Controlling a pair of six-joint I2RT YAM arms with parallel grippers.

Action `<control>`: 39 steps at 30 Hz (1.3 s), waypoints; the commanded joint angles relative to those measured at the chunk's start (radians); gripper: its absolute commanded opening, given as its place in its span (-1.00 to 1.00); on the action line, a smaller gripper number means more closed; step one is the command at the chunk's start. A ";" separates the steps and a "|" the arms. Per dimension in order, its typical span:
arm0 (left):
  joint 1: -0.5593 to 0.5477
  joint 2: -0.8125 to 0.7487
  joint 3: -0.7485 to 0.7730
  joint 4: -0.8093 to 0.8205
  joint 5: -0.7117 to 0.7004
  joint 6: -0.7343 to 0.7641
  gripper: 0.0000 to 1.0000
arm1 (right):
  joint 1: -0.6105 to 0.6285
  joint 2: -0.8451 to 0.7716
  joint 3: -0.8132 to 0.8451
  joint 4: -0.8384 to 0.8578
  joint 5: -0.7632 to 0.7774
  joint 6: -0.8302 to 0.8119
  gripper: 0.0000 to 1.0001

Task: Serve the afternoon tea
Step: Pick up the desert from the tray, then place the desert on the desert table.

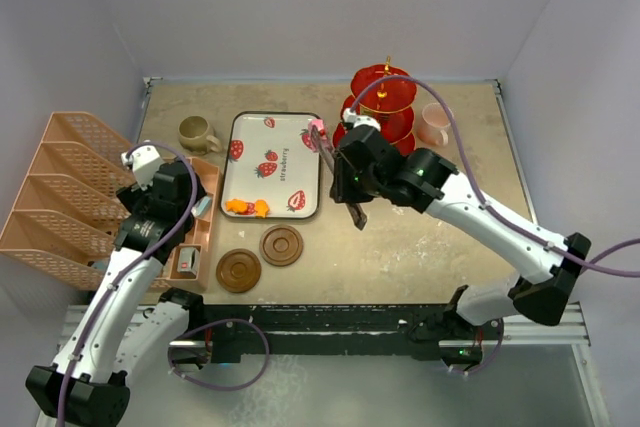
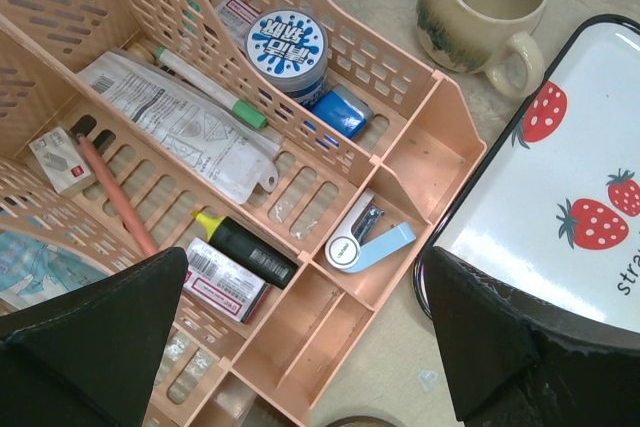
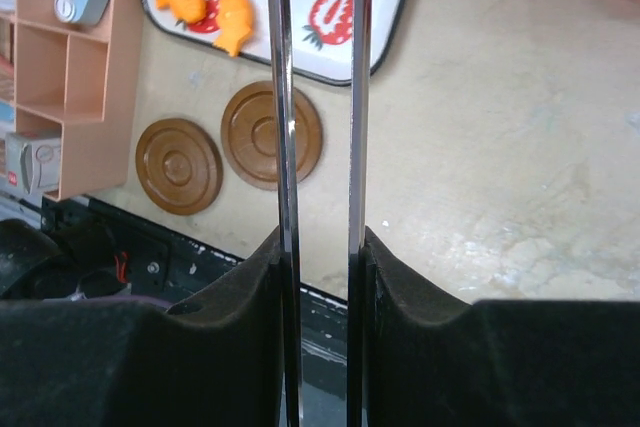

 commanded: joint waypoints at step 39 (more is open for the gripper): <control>0.001 0.060 0.006 0.044 0.021 0.034 0.99 | -0.554 -0.119 -0.143 0.006 -0.165 -0.342 -0.42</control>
